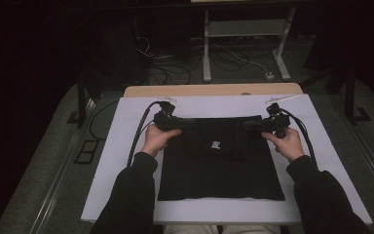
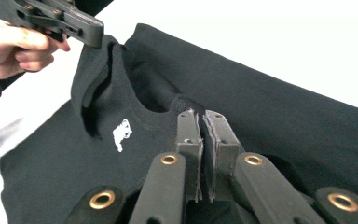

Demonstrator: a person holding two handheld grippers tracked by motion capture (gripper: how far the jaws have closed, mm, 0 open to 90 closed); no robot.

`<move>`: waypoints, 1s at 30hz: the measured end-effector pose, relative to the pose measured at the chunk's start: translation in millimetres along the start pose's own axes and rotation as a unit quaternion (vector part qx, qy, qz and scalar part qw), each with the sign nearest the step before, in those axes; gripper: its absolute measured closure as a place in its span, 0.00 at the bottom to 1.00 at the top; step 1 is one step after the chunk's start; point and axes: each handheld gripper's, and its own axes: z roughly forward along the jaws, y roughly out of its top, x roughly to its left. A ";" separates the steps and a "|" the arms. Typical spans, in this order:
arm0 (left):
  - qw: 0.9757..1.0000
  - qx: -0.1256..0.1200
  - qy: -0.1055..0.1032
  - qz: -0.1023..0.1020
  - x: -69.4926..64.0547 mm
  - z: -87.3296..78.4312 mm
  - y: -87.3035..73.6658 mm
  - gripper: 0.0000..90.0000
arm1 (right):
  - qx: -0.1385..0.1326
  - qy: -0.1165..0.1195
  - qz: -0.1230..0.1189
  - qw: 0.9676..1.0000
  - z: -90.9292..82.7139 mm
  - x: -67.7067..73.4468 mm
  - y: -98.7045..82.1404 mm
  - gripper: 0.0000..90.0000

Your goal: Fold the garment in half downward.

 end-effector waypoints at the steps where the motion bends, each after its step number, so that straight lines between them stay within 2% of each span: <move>1: 1.000 -0.003 -0.001 0.000 -0.8 -1.7 -1.3 0.98 | -0.001 0.001 0.001 1.000 -1.3 1.4 -0.3 0.93; 6: 1.000 -0.017 -0.005 -0.001 -5.7 -8.3 -10.1 0.98 | -0.007 0.010 0.005 1.000 -8.1 8.3 -4.3 0.94; 9: 0.999 -0.029 -0.016 -0.010 -7.0 -10.6 -17.4 0.98 | -0.008 0.012 0.008 1.000 -12.1 12.0 -8.2 0.94; 11: 1.000 -0.024 -0.014 -0.012 -8.6 -11.5 -18.4 0.98 | -0.012 0.017 0.010 1.000 -14.9 13.3 -10.8 0.94; 14: 0.999 -0.034 -0.021 -0.017 -13.1 -14.2 -21.1 0.98 | -0.012 0.020 0.015 1.000 -19.0 14.8 -14.9 0.94; 19: 0.999 -0.032 -0.022 -0.010 -21.3 -17.1 -25.8 0.98 | -0.014 0.019 0.023 0.999 -26.9 15.6 -21.2 0.94; 21: 0.999 -0.027 -0.016 -0.005 -24.2 -18.1 -27.4 0.98 | -0.015 0.020 0.024 0.999 -29.6 15.4 -24.2 0.94; 26: 0.999 -0.038 -0.023 -0.011 -30.6 -23.1 -31.0 0.98 | -0.013 0.019 0.026 0.999 -35.2 18.3 -31.1 0.94; 30: 0.999 -0.036 -0.027 -0.010 -35.7 -25.6 -35.6 0.98 | -0.011 0.020 0.026 0.999 -37.9 19.6 -35.6 0.94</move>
